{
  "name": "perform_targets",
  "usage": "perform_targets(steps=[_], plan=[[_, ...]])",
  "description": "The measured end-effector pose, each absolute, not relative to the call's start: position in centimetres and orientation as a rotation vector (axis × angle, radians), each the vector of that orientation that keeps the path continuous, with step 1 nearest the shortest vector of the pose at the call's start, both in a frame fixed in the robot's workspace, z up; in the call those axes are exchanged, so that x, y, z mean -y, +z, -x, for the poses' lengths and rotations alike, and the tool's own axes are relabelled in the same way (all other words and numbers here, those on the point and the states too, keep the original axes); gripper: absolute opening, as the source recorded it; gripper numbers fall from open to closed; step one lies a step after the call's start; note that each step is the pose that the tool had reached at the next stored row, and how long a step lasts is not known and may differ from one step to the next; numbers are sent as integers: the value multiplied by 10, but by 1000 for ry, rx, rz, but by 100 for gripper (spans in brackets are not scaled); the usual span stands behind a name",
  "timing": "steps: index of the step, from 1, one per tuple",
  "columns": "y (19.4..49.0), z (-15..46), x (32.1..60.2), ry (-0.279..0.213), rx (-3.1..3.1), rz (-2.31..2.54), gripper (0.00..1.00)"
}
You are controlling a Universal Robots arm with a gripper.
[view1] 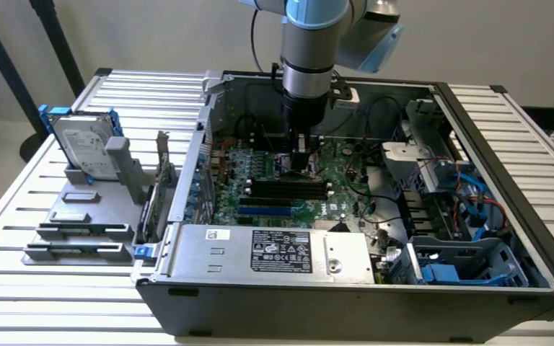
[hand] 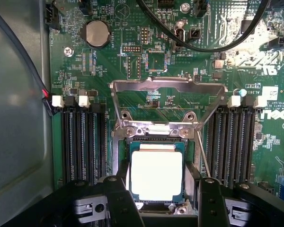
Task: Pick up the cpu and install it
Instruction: 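Place the cpu into insertion slot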
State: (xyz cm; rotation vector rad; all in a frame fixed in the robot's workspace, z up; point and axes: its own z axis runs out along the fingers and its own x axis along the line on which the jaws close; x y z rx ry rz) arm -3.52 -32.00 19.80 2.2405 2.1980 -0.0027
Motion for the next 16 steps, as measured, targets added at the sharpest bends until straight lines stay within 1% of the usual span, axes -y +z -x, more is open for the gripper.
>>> perform_targets(steps=[16], plan=[[197,35,320,-3,-2194,-2245,55]])
